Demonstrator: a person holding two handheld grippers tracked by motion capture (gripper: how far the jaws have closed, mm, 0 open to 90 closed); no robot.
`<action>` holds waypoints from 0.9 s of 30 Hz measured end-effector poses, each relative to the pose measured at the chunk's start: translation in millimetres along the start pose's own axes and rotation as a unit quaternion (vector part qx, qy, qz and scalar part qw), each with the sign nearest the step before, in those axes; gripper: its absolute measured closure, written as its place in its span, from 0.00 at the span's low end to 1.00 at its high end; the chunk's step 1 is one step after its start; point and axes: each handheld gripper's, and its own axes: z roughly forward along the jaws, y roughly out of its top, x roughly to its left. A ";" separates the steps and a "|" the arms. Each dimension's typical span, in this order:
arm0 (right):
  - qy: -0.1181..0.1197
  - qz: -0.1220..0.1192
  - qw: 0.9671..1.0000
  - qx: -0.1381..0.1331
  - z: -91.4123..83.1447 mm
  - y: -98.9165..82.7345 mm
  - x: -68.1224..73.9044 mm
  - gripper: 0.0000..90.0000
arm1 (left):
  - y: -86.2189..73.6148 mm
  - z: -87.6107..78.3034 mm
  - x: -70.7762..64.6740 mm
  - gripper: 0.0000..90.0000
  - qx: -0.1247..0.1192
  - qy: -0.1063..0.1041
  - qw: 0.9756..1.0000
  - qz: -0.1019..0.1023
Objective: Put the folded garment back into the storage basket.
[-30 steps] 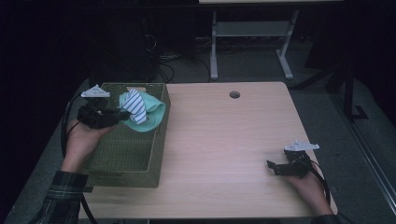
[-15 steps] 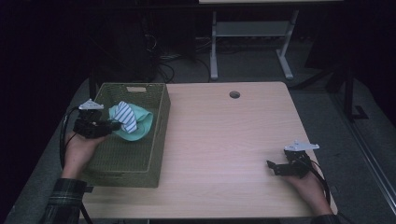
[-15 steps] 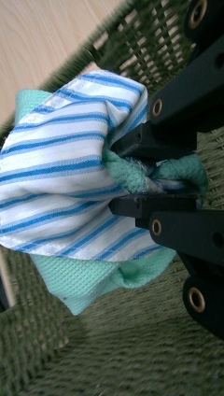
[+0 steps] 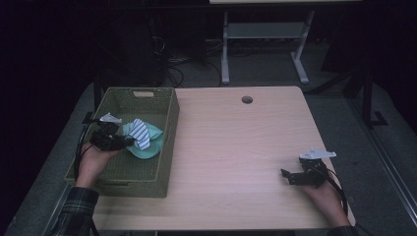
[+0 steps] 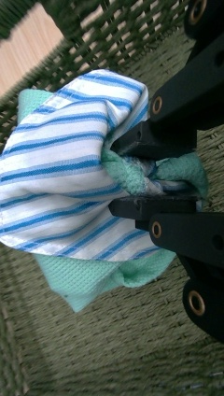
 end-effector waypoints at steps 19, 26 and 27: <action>0.000 0.000 1.000 0.000 0.0 0.0 0.0 0.13 | -11.3 16.6 6.0 0.70 0.030 -0.012 0.999 -0.014; 0.000 0.000 1.000 0.000 0.0 0.0 0.0 0.13 | -12.0 11.7 7.2 0.52 0.015 -0.010 1.000 -0.011; 0.000 0.000 1.000 0.000 0.0 0.0 0.0 0.13 | -12.2 11.0 7.2 0.50 0.012 -0.009 1.000 -0.011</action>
